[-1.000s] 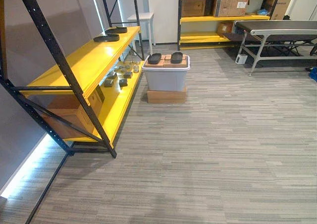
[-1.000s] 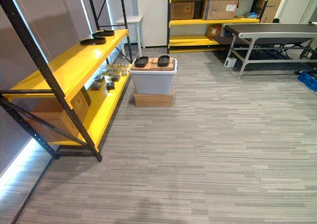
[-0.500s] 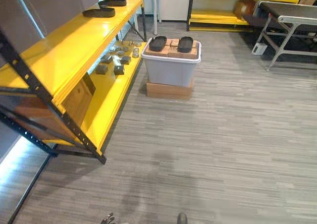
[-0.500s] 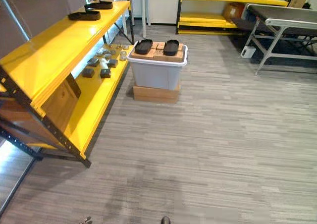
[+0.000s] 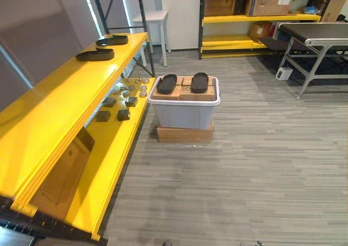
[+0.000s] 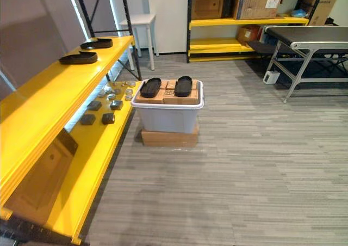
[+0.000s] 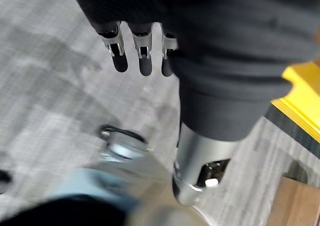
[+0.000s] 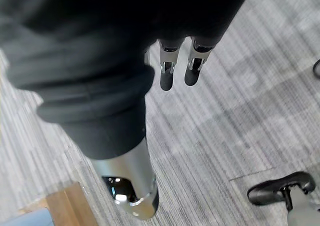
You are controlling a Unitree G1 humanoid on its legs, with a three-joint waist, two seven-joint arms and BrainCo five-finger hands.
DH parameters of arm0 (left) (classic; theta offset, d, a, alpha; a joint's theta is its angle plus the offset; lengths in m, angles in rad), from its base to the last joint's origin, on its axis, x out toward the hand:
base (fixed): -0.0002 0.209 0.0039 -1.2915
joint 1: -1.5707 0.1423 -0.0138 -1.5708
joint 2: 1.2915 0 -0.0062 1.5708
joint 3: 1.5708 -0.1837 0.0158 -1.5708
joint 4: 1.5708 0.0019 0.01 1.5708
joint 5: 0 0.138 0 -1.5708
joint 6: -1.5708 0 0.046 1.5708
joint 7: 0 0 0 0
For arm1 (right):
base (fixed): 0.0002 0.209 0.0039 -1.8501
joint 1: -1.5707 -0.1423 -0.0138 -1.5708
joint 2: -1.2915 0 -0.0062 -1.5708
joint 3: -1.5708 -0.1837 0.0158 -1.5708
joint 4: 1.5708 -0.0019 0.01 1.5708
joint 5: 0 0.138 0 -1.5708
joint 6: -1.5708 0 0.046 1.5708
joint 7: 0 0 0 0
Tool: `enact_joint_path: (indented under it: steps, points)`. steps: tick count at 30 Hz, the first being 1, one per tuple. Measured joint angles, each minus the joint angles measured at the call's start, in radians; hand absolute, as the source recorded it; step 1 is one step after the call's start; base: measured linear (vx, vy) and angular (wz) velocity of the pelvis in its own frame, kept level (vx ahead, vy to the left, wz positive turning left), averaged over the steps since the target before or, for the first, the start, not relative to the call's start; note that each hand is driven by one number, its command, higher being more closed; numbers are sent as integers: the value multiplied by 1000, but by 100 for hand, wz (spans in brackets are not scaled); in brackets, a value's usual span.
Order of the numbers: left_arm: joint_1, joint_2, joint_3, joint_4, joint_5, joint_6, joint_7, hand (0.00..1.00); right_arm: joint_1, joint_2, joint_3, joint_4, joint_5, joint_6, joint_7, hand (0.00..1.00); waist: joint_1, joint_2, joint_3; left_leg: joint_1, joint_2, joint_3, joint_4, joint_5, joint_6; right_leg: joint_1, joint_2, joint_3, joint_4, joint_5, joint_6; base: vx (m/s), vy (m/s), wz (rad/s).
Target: Walk over and take plastic housings, then place them on the shelf
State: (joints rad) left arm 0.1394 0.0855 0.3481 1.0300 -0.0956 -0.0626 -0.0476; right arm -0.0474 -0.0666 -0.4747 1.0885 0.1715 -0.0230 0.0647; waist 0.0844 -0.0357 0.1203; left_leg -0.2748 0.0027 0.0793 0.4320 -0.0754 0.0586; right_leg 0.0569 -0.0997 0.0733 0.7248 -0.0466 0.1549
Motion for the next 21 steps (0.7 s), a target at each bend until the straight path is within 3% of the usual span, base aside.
enact_joint_path:
  steps: [1, 2, 3, 4, 5, 6, 8, 9, 10, 11, 12, 13, 15, 17, 18, 19, 21]
  points:
    - [-7, 7, -27, 4, -1, 4, 2, 0, 19, 7, 20, 2, -3, 0, -1, 0, -15, 7, 10, 110, -4, -5, -30, -34, 55, -69, -30, -42, 207, 58, 2, 547, 92, 6]
    - [-7, 8, -34, 4, -1, 5, 2, 0, 22, 6, 31, 2, -4, 0, -2, 0, -18, 6, 11, 158, -4, -4, -45, -38, 71, -103, -52, -76, 278, 29, -26, 666, 87, 4]
    - [-22, 9, -55, 1, -2, 5, 3, 0, 39, 5, 56, 0, -16, 0, -3, 0, -23, 17, 11, 259, 4, -4, -96, -51, 98, -172, -89, -155, 347, -37, -79, 644, 43, 1]
    - [-42, 19, -66, 0, -3, 3, 2, 0, 43, 5, 77, 1, -20, 0, -3, 0, -25, 25, 14, 357, 23, -11, -166, -57, 107, -230, -94, -225, 309, -92, -109, 645, 15, 6]
    - [-55, 24, -75, 0, -4, 3, 2, 0, 45, 5, 85, 1, -20, 0, -3, 0, -31, 27, 15, 393, 37, -18, -197, -57, 107, -255, -89, -255, 253, -114, -113, 745, -111, 43]
    - [-86, 35, -97, -9, -15, -3, 2, 0, 45, 2, 85, 0, -20, 0, -5, 0, -62, 27, 16, 461, 72, -43, -261, -57, 106, -332, -70, -338, 15, -128, -108, 616, -159, 49]
    - [-106, 41, -101, -10, -18, -4, 2, 0, 48, -5, 84, 0, -20, -1, -8, 0, -76, 26, 18, 496, 86, -54, -295, -63, 97, -368, -57, -364, -204, -105, -103, 565, -204, 48]
    - [-118, 37, -100, -14, -19, -7, 3, 0, 55, -10, 82, 0, -20, 0, -11, 0, -85, 16, 20, 533, 88, -60, -318, -79, 74, -380, -49, -365, -439, -31, -89, 683, -332, 56]
    - [-123, 38, -99, -14, -19, -7, 5, 0, 72, -17, 81, 3, -21, 0, -15, 0, -100, -1, 29, 586, 78, -83, -330, -108, 48, -374, -58, -333, -533, 102, -90, 889, -444, 53]
    - [-126, 21, -99, -3, -19, -6, 7, 0, 77, -25, 68, 3, -23, 0, -15, 0, -103, 17, 31, 606, 100, -92, -324, -116, 39, -386, -40, -319, -469, 145, -143, 756, -387, 28]
    - [-125, 7, -98, -1, -19, -6, 7, 0, 76, -28, 50, 2, -24, 0, -15, 0, -98, 38, 28, 606, 115, -98, -308, -108, 28, -401, -22, -318, -424, 102, -166, 742, -345, -18]
    - [-119, -15, -89, 7, -18, -7, 7, 0, 76, -29, 31, 0, -24, 0, -15, 0, -87, 72, 17, 591, 143, -118, -241, -86, -7, -403, 14, -315, -382, 50, -183, 664, -297, -38]
    - [-107, -52, -35, 11, -18, -8, 7, 0, 85, -11, 10, 0, -25, 0, -15, 0, -92, 88, 17, 540, 180, -166, -50, -25, -97, -338, 65, -334, -386, -3, -209, 627, -269, -19]
    - [-84, -88, 22, 10, -20, -6, 3, 0, 116, -1, 6, -9, -25, 1, -14, 0, -93, 90, 24, 408, 192, -240, 338, 151, -271, -197, 110, -342, -439, -56, -239, 546, -189, 3]
    - [-77, -92, 23, 10, -20, -5, 1, 0, 118, 0, 7, -12, -25, 1, -15, 0, -92, 88, 27, 348, 193, -243, 474, 136, -299, -151, 121, -343, -462, -68, -242, 495, -116, 2]
    - [-63, -91, 26, 9, -27, -3, 0, 0, 121, 1, 5, -11, -24, 2, -16, 0, -90, 85, 32, 251, 202, -208, 637, 117, -295, -71, 135, -341, -512, -78, -252, 472, -93, -5]
    - [-55, -82, 45, -11, -55, -3, 1, 0, 120, 3, 3, -11, -24, 2, -16, 0, -66, 77, 36, 135, 223, -114, 691, 32, -261, 19, 141, -320, -589, -74, -244, 511, -73, -22]
